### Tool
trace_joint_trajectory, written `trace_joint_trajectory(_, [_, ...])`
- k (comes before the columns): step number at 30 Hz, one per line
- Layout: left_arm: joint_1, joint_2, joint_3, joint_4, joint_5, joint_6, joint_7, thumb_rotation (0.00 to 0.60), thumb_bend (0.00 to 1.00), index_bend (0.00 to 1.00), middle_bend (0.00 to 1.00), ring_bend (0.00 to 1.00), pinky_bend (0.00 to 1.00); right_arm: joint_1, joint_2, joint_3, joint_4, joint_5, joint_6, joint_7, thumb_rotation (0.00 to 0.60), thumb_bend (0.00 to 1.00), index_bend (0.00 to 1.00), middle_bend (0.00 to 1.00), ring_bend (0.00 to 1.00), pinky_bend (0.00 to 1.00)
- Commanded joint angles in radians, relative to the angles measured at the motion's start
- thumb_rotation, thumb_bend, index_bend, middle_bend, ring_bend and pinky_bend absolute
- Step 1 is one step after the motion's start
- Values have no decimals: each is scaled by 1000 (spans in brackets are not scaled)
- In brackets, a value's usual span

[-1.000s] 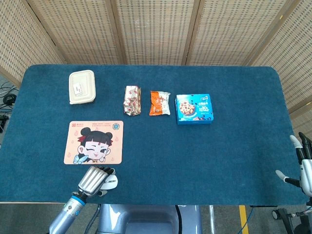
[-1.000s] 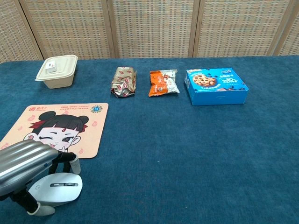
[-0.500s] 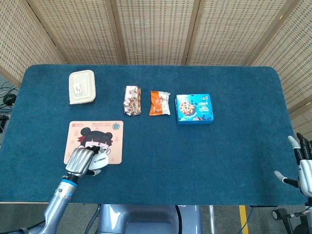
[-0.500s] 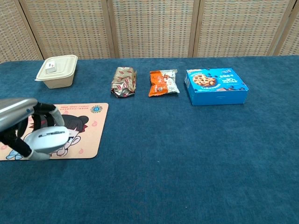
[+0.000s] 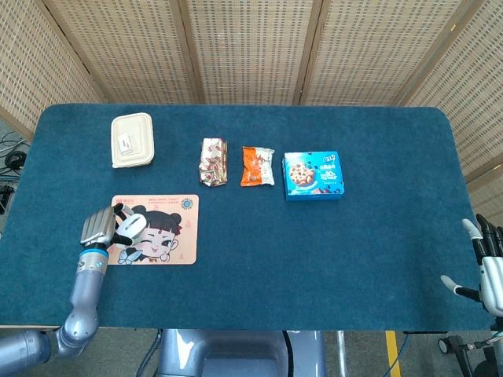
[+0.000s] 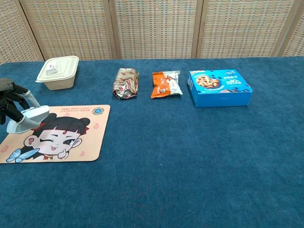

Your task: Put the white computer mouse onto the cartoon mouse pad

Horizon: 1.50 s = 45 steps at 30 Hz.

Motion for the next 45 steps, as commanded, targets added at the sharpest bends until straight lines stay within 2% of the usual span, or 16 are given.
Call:
trace_joint_trajectory(1, [-128,-56,-68,82,-230,90,102,600,256,467,529,538,597,2,-1,0,2,3,-6,3,600,0,0,0,0,0])
trace_joint_trajectory(4, [-173,-111,-101,121,-319,171,123,600,254,467,529,538,597,4,-1,-1,4,3,-12,9,600,0,0,0,0,0])
trace_joint_trajectory(12, [-239,-163,-111,143,-390,223,187,600,253,467,530,538,597,8,0,-3,7,4,-22,24,600,0,0,0,0,0])
trace_joint_trajectory(26, [-256,-247,-102,203,-373,256,151,600,254,464,525,537,597,7,13,-2,5,2,-22,63,600,0,0,0,0,0])
trace_joint_trajectory(27, [-255,-251,-102,203,-367,257,145,600,238,452,493,521,597,7,14,-2,4,2,-22,64,600,0,0,0,0,0])
trace_joint_trajectory(29, [-250,-253,-107,196,-366,253,135,600,180,340,326,389,557,6,15,-1,5,3,-21,68,600,0,0,0,0,0])
trace_joint_trajectory(31, [-244,-249,-110,184,-373,243,135,600,108,116,83,130,425,7,15,-1,5,3,-22,70,600,0,0,0,0,0])
trace_joint_trajectory(32, [-241,-245,-111,177,-378,237,138,600,86,45,20,49,364,7,16,0,5,3,-22,71,600,0,0,0,0,0])
trace_joint_trajectory(34, [-234,-235,-121,159,-395,221,137,600,57,0,0,0,301,6,18,0,3,2,-19,74,600,0,0,0,0,0])
trace_joint_trajectory(39, [-217,-209,-137,101,-376,219,103,600,35,0,0,0,286,6,18,-2,1,-1,-18,70,600,0,0,0,0,0])
trace_joint_trajectory(42, [-187,-184,-125,50,-269,240,26,600,10,0,0,0,280,6,16,-3,1,-2,-18,65,600,0,0,0,0,0])
trace_joint_trajectory(45, [-135,-134,-99,-15,-130,245,-67,600,0,0,0,0,231,8,14,-4,0,-3,-21,61,600,0,0,0,0,0])
